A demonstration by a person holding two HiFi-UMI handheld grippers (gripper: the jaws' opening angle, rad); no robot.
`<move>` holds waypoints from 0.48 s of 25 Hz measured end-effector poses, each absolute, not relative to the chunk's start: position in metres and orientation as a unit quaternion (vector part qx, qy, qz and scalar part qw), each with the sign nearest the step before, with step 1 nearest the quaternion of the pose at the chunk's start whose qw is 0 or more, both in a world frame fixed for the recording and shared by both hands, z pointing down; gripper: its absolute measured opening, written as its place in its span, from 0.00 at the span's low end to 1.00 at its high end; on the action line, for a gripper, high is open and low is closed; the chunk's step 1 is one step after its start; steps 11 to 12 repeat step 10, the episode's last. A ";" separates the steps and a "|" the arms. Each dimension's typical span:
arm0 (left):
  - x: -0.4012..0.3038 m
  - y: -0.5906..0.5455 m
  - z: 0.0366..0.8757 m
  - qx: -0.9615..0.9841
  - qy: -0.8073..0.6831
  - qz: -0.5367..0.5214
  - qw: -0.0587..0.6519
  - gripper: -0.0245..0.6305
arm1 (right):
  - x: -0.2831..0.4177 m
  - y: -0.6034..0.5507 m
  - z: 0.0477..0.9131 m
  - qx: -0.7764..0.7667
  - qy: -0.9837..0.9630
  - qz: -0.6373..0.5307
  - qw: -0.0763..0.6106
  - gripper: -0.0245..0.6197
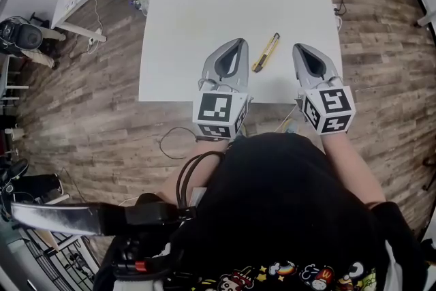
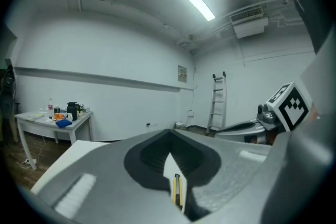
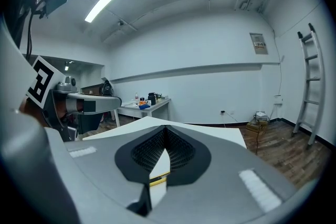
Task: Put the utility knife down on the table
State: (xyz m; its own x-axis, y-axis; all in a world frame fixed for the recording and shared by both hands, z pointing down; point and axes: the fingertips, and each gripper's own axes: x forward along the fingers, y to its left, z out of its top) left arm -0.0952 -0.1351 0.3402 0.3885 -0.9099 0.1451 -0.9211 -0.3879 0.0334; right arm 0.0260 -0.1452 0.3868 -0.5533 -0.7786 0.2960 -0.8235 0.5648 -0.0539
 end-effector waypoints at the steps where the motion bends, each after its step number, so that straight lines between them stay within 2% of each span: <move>1: -0.095 -0.135 0.341 0.831 -0.551 0.053 0.053 0.04 | 0.026 -0.145 0.388 0.457 -0.876 0.094 0.121 0.07; 12: -0.096 -0.136 0.352 0.825 -0.556 0.073 0.075 0.04 | 0.023 -0.141 0.388 0.454 -0.878 0.090 0.124 0.07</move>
